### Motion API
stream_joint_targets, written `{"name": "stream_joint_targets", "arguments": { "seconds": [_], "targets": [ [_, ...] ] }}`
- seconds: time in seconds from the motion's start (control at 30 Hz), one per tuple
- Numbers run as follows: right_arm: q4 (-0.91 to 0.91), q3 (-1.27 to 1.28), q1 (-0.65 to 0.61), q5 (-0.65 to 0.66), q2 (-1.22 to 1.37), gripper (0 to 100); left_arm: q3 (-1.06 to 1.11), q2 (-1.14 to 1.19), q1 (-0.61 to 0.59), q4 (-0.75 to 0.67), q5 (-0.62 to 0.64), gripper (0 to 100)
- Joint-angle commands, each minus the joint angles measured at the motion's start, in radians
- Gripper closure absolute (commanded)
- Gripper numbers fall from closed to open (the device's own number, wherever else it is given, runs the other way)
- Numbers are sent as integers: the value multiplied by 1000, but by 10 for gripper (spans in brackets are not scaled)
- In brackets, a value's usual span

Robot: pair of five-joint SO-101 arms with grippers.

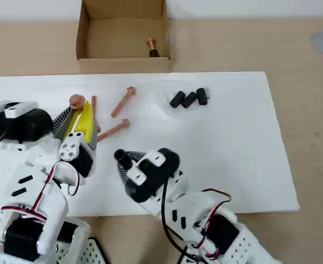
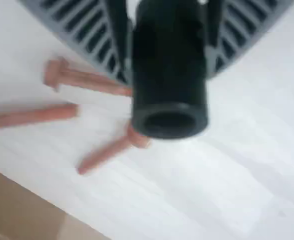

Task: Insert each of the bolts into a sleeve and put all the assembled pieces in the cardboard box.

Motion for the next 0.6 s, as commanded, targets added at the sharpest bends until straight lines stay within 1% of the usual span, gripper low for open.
{"name": "stream_joint_targets", "arguments": {
  "seconds": [0.0,0.07,0.17,0.3,0.37,0.47,0.57],
  "targets": [
    [-107,36,-28,11,-171,989,-21,-8,15,11,6,994],
    [-137,61,-28,11,-171,989,-29,-8,23,60,20,994],
    [-167,90,-28,11,-171,989,-54,-10,17,129,78,994],
    [-198,110,-30,11,-171,989,-118,-10,23,219,84,994],
    [-204,108,-30,11,-171,989,-150,-10,25,244,98,994],
    [-204,108,-30,11,-171,989,-195,-10,26,258,155,994],
    [-204,108,-30,11,-173,989,-232,-10,41,256,163,994]
  ]
}}
